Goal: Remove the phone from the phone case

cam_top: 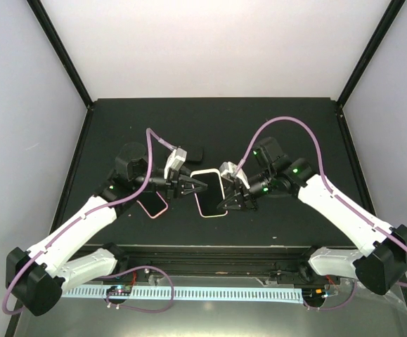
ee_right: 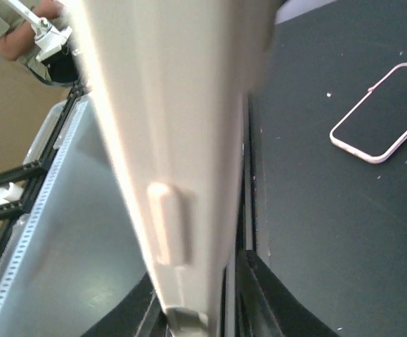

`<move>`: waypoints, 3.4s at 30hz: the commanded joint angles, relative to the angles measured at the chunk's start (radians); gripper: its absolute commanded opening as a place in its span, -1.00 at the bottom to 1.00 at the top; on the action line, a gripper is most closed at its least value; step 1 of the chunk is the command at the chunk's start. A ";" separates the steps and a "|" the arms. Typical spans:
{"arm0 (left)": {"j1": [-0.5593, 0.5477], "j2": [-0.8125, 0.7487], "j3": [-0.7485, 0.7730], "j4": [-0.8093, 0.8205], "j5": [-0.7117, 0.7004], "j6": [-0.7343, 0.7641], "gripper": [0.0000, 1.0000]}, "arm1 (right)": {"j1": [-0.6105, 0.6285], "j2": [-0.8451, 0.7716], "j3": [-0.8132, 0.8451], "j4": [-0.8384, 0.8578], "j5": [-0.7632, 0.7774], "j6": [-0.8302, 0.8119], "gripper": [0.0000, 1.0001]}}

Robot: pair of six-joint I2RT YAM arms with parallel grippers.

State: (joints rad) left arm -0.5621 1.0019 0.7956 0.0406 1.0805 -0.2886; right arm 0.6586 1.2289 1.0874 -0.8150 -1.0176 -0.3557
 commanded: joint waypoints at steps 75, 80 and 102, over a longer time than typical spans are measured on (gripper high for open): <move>-0.006 0.020 0.042 0.069 0.141 -0.053 -0.97 | 0.062 -0.076 0.114 -0.225 0.088 -0.385 -0.37; -0.005 0.027 0.035 0.092 0.168 -0.074 -0.97 | 0.078 -0.086 0.114 -0.233 0.115 -0.420 -0.47; -0.010 0.057 0.002 0.243 0.279 -0.212 -0.97 | 0.107 -0.047 0.136 -0.202 0.411 -0.597 -0.68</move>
State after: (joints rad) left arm -0.5682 1.0634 0.7879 0.1619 1.2652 -0.4156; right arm 0.7631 1.1744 1.2182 -1.0805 -0.7784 -0.8848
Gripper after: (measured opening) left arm 0.129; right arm 0.183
